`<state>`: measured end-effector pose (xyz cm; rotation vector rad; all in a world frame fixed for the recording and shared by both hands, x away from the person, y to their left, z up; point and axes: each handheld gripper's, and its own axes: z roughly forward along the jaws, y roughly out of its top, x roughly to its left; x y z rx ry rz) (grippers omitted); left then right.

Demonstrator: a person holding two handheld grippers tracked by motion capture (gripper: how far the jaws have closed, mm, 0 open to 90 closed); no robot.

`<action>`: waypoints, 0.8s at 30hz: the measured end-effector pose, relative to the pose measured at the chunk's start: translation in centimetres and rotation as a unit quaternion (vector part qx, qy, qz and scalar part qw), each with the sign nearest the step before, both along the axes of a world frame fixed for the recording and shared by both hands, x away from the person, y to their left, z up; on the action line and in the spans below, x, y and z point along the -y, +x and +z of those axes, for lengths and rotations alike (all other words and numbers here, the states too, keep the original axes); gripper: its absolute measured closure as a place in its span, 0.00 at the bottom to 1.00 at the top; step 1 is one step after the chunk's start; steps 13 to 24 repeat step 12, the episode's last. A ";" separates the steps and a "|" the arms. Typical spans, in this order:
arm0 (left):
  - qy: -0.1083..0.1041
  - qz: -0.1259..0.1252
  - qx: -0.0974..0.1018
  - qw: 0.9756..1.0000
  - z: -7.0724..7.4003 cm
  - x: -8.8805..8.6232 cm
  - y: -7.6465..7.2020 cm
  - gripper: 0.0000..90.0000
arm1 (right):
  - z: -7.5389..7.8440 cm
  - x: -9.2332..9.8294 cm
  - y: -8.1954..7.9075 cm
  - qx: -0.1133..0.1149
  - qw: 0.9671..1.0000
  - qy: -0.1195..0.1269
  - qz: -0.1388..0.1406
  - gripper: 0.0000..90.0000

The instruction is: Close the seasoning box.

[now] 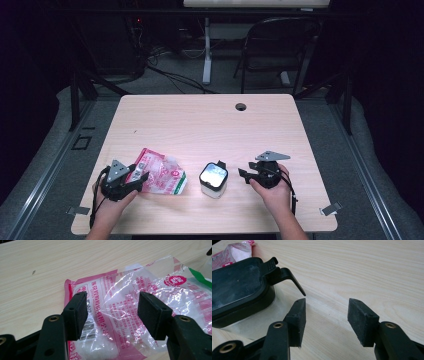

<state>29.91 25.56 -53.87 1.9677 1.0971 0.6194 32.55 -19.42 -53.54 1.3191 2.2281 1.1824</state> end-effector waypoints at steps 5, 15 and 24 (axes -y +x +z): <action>0.000 0.002 0.001 1.000 0.0 -0.1 0.1 0.46 | 0.0 0.0 -0.1 0.000 1.000 0.001 -0.001 0.54; -0.006 0.015 0.002 1.000 0.1 -0.6 0.0 0.46 | 0.0 -0.1 0.0 0.000 1.000 0.001 0.001 0.54; -0.006 0.015 0.002 1.000 0.1 -0.6 0.0 0.46 | 0.0 -0.1 0.0 0.000 1.000 0.001 0.001 0.54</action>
